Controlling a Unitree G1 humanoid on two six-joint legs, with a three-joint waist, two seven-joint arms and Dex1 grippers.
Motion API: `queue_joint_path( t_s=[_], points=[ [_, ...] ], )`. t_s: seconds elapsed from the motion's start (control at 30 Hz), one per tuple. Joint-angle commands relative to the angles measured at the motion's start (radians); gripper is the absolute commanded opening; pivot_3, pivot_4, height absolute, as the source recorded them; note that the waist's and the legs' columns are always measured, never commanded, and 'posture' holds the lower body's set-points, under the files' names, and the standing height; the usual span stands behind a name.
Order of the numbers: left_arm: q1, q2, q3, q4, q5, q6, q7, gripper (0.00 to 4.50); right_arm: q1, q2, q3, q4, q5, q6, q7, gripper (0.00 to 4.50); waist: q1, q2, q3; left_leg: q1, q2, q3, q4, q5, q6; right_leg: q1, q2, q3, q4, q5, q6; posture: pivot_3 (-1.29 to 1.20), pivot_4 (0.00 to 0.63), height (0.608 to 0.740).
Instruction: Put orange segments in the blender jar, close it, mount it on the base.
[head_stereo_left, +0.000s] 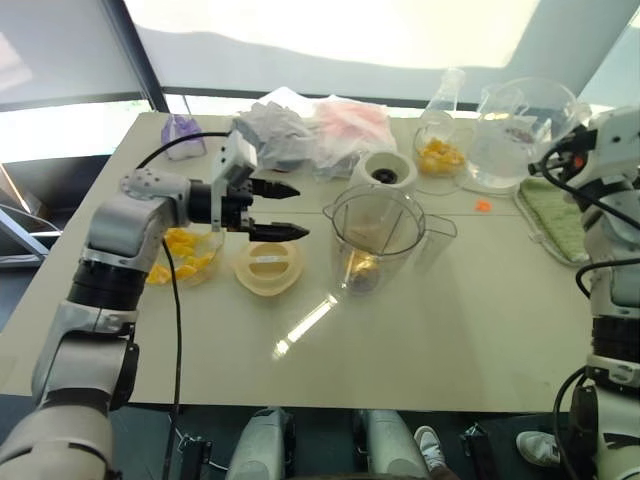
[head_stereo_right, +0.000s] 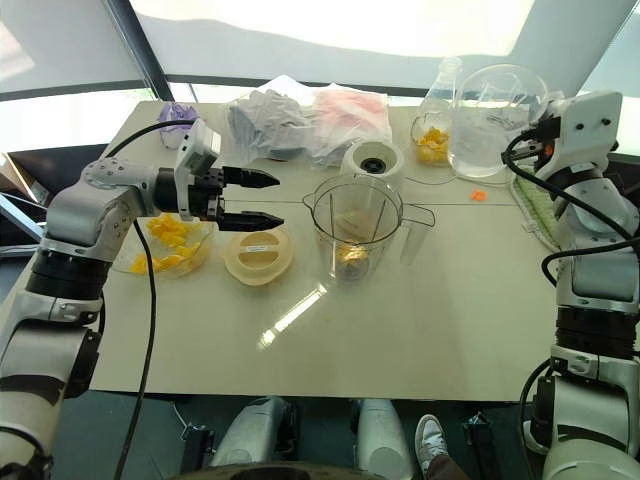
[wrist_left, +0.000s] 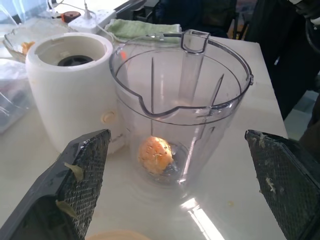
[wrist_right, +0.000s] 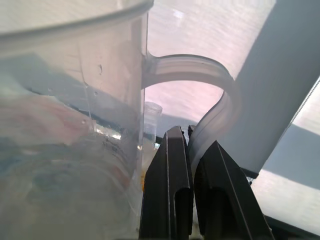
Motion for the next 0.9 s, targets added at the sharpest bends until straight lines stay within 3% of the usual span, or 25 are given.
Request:
queue_joint_path(
  t_s=[0.03, 0.43, 0.9],
  points=[
    [-0.040, 0.012, 0.038, 0.019, 0.013, -0.032, -0.004, 4.50, -0.055, -0.034, 0.010, -0.072, 0.003, -0.007, 0.057, 0.04, 0.000, 0.000, 0.000, 0.000, 0.000, 0.000, 0.000, 0.000, 0.000, 0.000, 0.000, 0.000, 0.000, 0.000, 0.000, 0.00, 0.150, 0.740],
    [-0.044, 0.001, 0.051, 0.024, 0.019, -0.038, 0.014, 4.50, -0.069, -0.057, 0.091, -0.098, -0.030, -0.046, 0.212, 0.04, 0.000, 0.000, 0.000, 0.000, 0.000, 0.000, 0.000, 0.000, 0.000, 0.000, 0.000, -0.001, 0.000, 0.001, 0.002, 0.00, 0.150, 0.740],
    [-0.006, -0.024, 0.064, -0.067, -0.007, 0.011, 0.039, 4.50, -0.059, -0.095, 0.191, -0.096, -0.200, -0.223, 0.281, 0.04, 0.000, 0.000, 0.000, 0.000, 0.000, 0.000, 0.000, 0.000, 0.000, -0.001, 0.000, -0.001, 0.001, 0.001, 0.002, 0.00, 0.150, 0.740]
  ],
)
